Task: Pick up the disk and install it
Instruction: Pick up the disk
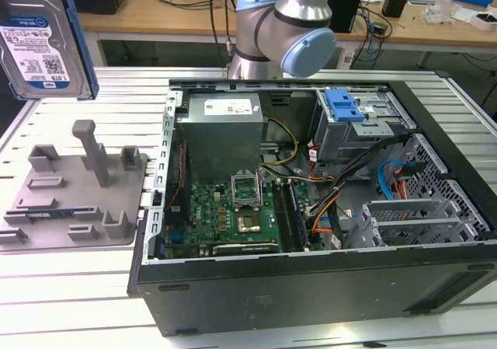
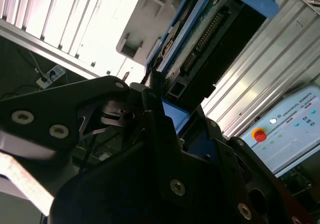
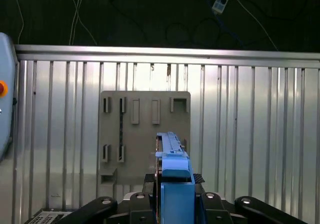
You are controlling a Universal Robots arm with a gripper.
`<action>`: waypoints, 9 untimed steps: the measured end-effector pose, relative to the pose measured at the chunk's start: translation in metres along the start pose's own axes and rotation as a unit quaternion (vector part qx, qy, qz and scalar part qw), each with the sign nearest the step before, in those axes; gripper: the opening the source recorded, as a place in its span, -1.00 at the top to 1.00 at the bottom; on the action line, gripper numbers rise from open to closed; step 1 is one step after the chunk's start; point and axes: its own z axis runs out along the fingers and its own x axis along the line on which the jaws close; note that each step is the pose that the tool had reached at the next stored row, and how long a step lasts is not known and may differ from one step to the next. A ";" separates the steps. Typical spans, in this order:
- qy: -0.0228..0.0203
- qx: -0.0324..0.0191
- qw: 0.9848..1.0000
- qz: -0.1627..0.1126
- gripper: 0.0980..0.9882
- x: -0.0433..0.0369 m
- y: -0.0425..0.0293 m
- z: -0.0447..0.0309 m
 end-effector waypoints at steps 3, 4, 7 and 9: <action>0.000 -0.004 1.000 0.000 0.39 0.0083 -0.0078 -0.0010; 0.000 -0.004 1.000 0.000 0.39 0.0126 -0.0114 -0.0011; 0.001 -0.005 1.000 0.000 0.39 0.0205 -0.0192 -0.0013; 0.001 -0.005 1.000 0.000 0.39 0.0267 -0.0268 -0.0014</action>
